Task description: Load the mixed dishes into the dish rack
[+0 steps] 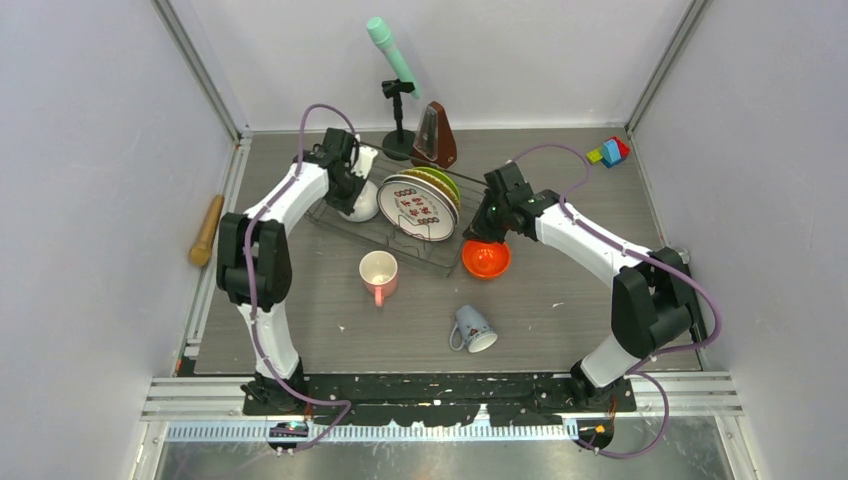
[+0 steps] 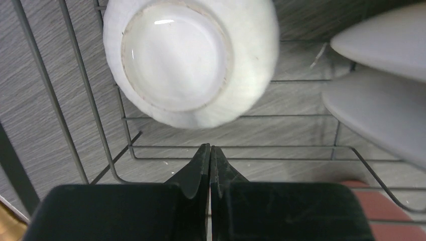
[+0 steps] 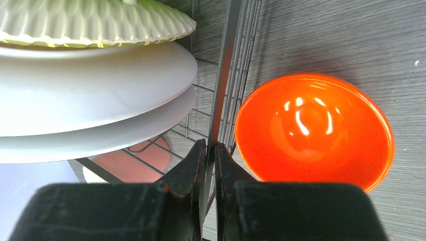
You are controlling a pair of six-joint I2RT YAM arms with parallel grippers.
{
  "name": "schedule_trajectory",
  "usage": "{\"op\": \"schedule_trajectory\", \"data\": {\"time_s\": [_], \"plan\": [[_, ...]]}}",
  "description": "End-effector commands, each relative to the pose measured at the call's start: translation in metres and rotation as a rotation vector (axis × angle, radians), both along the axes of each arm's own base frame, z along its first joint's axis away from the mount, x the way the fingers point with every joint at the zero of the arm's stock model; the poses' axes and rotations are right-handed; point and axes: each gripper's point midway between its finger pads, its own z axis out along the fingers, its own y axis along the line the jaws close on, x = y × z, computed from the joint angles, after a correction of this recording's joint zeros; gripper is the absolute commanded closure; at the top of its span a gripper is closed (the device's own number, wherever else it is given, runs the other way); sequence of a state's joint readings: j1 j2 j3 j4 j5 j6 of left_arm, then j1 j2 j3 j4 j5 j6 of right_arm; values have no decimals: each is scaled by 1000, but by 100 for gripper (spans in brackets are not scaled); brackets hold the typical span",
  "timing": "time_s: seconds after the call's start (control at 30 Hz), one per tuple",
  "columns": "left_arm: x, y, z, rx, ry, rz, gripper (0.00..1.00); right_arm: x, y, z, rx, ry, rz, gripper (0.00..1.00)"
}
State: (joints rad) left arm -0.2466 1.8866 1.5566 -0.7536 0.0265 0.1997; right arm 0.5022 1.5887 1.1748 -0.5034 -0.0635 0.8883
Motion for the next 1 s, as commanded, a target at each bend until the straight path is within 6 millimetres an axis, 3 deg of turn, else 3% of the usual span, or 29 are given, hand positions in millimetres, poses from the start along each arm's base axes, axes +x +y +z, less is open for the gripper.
{"op": "schedule_trajectory", "data": {"time_s": [0.0,0.3,0.43,0.6,0.67,0.73,0.77,0.83,0.9,0.93,0.97], "plan": [[23,5,9,13,-51,91,100,26,28,58,130,-162,44,100],[53,-1,-14,6,-83,128,100,27,29,54,126,-158,49,100],[62,-6,-13,-24,-116,146,100,27,29,55,127,-159,52,100],[71,-10,2,-38,-185,146,100,28,29,59,120,-173,56,97],[72,-9,15,-48,-231,154,100,29,28,63,115,-182,60,85],[71,-6,29,-51,-280,151,100,29,27,66,107,-186,63,62],[69,-5,37,-49,-304,150,97,29,26,69,103,-192,65,59],[66,-1,52,-42,-339,153,80,29,23,74,89,-200,64,48],[62,6,65,-28,-368,173,70,27,19,80,73,-214,63,36],[60,8,71,-26,-377,180,66,26,16,80,59,-215,59,22],[57,9,76,-26,-383,179,61,24,13,86,52,-236,71,15]]}}
